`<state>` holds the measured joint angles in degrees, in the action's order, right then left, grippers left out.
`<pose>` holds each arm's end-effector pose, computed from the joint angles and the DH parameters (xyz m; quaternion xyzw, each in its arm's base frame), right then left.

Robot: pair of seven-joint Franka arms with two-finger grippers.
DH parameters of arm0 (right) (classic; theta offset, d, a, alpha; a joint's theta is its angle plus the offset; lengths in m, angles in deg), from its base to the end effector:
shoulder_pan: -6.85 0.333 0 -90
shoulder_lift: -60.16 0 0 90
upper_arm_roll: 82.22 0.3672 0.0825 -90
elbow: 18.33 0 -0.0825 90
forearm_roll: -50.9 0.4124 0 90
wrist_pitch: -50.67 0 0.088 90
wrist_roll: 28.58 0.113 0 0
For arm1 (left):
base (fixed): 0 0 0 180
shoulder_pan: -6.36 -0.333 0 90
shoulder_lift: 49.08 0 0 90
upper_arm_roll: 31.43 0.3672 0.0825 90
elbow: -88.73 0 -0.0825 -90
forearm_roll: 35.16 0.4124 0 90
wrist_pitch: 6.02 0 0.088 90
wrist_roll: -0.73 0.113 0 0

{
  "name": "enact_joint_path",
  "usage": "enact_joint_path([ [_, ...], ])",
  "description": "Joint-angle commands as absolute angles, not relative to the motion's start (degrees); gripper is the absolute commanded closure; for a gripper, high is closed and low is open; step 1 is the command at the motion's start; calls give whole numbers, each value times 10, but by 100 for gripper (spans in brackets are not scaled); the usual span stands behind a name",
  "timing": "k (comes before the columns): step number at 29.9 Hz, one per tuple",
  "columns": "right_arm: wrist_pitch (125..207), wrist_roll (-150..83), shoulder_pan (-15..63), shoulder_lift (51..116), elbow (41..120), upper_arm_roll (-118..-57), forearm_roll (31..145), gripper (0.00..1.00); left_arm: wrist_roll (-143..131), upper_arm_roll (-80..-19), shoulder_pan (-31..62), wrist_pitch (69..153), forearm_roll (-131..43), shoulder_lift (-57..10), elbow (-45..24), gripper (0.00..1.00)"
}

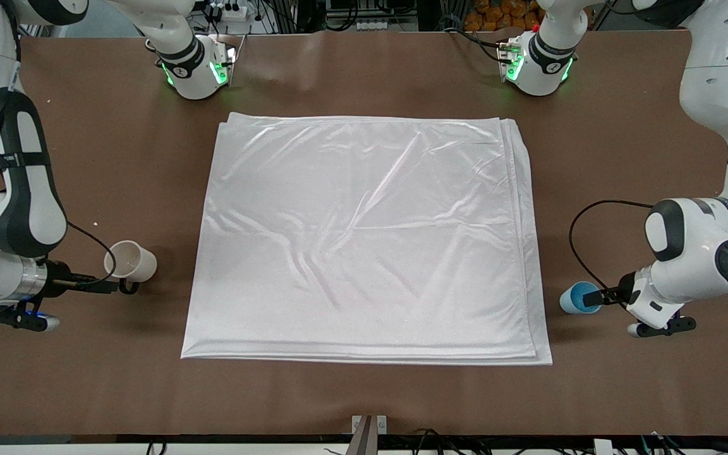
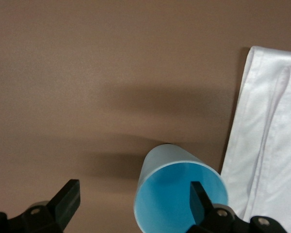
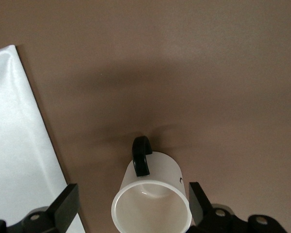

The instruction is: Place blue cup into white mug on cloth

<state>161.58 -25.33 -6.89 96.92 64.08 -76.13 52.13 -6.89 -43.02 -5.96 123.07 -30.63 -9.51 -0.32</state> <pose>0.7483 -0.1145 0.3266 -0.9908 0.1073 0.0687 0.0448 0.7600 0.0382 0.2663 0.9968 0.0715 0.0095 0.0336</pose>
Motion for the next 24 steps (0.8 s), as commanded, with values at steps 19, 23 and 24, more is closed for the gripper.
enact_joint_path([
  [19, 1627, -243, -56, 1005, 626, -758, 530, 0, -58, -434, -56, 1245, -289, -77, -4, 70],
  [23, 1626, -248, -56, 1008, 627, -758, 529, 0, -57, -435, -54, 1244, -288, -78, -4, 90],
  [24, 1626, -249, -56, 1008, 627, -758, 529, 0, -57, -435, -53, 1244, -289, -78, -4, 94],
])
